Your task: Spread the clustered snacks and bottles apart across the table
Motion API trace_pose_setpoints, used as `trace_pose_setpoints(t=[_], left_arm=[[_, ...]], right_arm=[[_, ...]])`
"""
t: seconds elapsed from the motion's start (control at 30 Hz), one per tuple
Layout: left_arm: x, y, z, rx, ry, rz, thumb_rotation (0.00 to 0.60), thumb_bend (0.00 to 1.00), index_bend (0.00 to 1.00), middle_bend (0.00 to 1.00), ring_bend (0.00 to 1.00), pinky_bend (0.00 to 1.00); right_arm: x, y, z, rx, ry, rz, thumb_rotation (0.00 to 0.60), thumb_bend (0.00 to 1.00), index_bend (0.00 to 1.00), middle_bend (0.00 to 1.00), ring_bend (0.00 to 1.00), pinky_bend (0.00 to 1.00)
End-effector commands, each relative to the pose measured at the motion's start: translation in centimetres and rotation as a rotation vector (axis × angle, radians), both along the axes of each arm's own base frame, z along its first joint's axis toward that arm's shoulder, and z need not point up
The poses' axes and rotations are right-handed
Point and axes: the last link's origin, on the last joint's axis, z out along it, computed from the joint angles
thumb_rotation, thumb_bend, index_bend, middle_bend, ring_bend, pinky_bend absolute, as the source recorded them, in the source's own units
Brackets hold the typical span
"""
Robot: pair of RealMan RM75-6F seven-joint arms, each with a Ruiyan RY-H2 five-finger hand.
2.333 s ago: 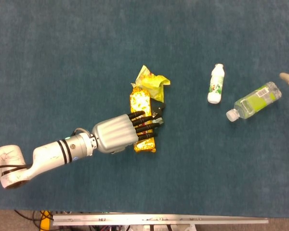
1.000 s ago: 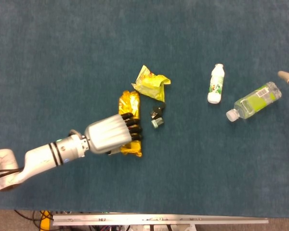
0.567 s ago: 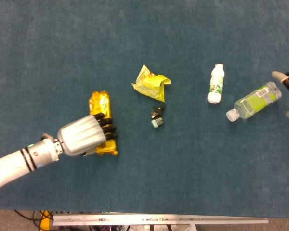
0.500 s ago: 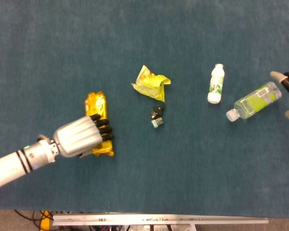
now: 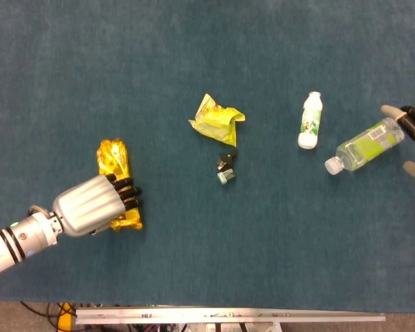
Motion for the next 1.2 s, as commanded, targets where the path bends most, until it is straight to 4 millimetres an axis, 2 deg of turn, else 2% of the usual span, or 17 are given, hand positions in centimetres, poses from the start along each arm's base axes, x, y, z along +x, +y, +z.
trace_pose_setpoints(t=[0.03, 0.13, 0.27, 0.63, 0.77, 1.2], left_arm=[[0.3, -0.1, 0.6, 0.016, 0.043, 0.024, 0.600, 0.33, 0.06, 0.08, 0.07, 0.30], [0.6, -0.2, 1.0, 0.022, 0.059, 0.038, 0.600, 0.33, 0.01, 0.04, 0.04, 0.27], [1.0, 0.0, 1.6, 0.054, 0.068, 0.044, 0.600, 0.33, 0.00, 0.02, 0.03, 0.26], [4.2, 3.6, 5.0, 0.180, -0.154, 0.177, 0.600, 0.33, 0.03, 0.05, 0.03, 0.27], [5.5, 4.7, 4.6, 0.164, -0.210, 0.220, 0.600, 0.33, 0.05, 0.07, 0.03, 0.27], [10.8, 7.7, 0.6, 0.088, -0.209, 0.253, 0.600, 0.32, 0.07, 0.07, 0.03, 0.27]], right_arm=[[0.0, 0.1, 0.1, -0.003, -0.003, 0.000, 0.600, 0.00, 0.22, 0.38, 0.36, 0.54], [-0.1, 0.2, 0.3, -0.006, -0.004, -0.001, 0.600, 0.00, 0.22, 0.38, 0.36, 0.54], [-0.2, 0.2, 0.4, -0.008, -0.010, -0.001, 0.600, 0.00, 0.22, 0.38, 0.36, 0.54], [0.0, 0.7, 0.6, -0.005, -0.027, 0.015, 0.600, 0.00, 0.22, 0.38, 0.36, 0.54], [0.2, 0.8, 0.6, -0.004, -0.033, 0.021, 0.600, 0.00, 0.22, 0.38, 0.36, 0.54], [0.6, 1.1, 0.5, 0.006, -0.047, 0.036, 0.600, 0.00, 0.22, 0.38, 0.36, 0.54]])
